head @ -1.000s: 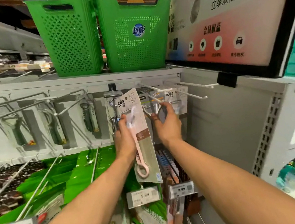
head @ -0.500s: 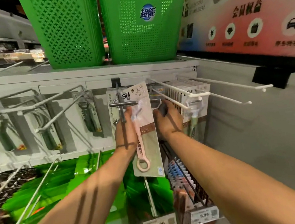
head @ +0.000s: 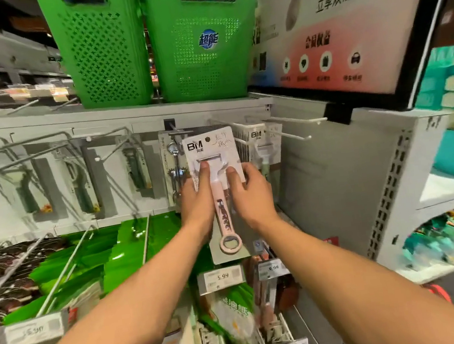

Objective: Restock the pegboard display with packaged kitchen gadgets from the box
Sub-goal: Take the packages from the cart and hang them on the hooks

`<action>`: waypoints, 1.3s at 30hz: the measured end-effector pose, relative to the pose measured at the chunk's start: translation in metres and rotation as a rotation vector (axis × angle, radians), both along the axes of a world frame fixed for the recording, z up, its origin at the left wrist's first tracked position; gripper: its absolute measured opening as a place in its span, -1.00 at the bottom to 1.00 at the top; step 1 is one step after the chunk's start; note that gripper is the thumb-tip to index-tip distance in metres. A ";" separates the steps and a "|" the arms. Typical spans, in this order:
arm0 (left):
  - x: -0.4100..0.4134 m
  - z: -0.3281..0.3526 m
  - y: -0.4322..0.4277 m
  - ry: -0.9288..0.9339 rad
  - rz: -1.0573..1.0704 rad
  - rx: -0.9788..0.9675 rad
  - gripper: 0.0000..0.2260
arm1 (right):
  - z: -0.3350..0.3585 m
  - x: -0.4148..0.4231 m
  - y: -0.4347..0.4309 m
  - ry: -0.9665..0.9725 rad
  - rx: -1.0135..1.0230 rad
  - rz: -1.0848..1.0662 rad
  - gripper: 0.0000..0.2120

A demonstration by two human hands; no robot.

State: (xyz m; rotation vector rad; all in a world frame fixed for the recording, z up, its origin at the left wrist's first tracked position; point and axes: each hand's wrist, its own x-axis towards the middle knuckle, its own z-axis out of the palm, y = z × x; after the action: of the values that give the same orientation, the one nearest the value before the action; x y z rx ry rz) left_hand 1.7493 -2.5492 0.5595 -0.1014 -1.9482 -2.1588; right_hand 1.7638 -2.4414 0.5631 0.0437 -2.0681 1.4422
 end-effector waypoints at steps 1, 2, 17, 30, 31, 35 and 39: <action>0.018 0.001 0.003 0.026 -0.004 0.010 -0.57 | 0.002 0.018 0.002 0.013 0.009 -0.004 -0.83; 0.032 0.001 0.005 0.044 -0.003 0.018 -0.58 | 0.004 0.034 0.003 0.022 0.017 -0.008 -0.83; 0.106 0.014 0.052 0.149 -0.162 -0.172 -0.73 | 0.012 0.131 0.060 0.056 -0.061 -0.238 -0.80; 0.084 0.015 0.095 0.219 -0.209 -0.358 -0.77 | 0.013 0.121 0.111 0.035 -0.070 -0.350 -0.73; 0.078 0.015 0.098 0.227 -0.219 -0.353 -0.76 | 0.013 0.118 0.114 0.027 -0.072 -0.334 -0.68; 0.058 0.008 0.109 0.221 -0.233 -0.372 -0.71 | 0.006 0.102 0.124 0.023 -0.052 -0.335 -0.49; 0.040 -0.001 0.117 0.211 -0.224 -0.359 -0.71 | -0.001 0.082 0.130 0.014 -0.031 -0.328 -0.50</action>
State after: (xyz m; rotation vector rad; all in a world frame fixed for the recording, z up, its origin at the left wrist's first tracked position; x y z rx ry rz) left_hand 1.7889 -2.4321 0.5590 -0.6082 -2.2603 -1.8017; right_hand 1.8461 -2.3119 0.5618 -0.2839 -1.9331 1.2661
